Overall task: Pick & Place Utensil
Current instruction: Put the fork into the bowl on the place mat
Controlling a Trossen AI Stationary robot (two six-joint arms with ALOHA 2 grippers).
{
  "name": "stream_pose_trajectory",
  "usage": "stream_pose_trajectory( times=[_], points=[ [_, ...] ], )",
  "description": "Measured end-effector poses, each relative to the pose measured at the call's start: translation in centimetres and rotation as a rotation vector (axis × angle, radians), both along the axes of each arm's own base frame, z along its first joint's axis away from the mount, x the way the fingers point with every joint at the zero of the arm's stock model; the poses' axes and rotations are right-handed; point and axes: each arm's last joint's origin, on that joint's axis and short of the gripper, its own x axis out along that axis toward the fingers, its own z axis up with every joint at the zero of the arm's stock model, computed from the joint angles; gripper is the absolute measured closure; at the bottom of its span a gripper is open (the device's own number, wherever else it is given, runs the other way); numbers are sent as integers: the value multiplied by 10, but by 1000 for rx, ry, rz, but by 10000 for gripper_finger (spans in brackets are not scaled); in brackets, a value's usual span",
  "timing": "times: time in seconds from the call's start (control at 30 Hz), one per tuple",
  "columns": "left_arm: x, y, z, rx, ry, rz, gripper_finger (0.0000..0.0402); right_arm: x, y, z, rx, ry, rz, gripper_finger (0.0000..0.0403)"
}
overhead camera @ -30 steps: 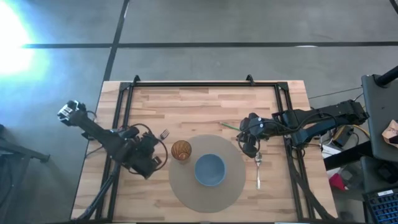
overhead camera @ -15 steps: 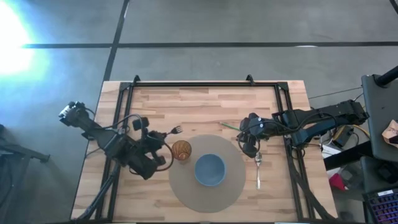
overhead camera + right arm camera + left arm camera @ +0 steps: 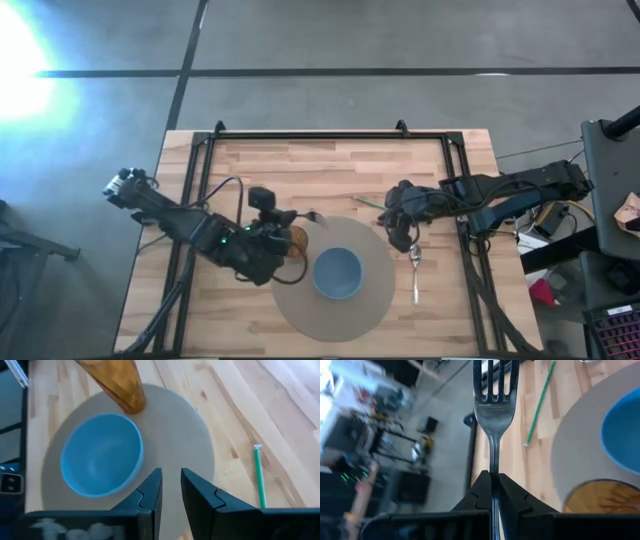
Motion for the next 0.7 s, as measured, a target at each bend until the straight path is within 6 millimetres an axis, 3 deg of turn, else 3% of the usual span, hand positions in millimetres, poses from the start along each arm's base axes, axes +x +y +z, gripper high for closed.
stream_pose_trajectory(
  times=[0.4,0.7],
  points=[
    [39,5,-7,291,142,-136,395,0,0,54,-9,-158,33,335],
    [69,3,-33,500,317,-164,395,-2,-1,82,0,-245,31,335]
  ],
)
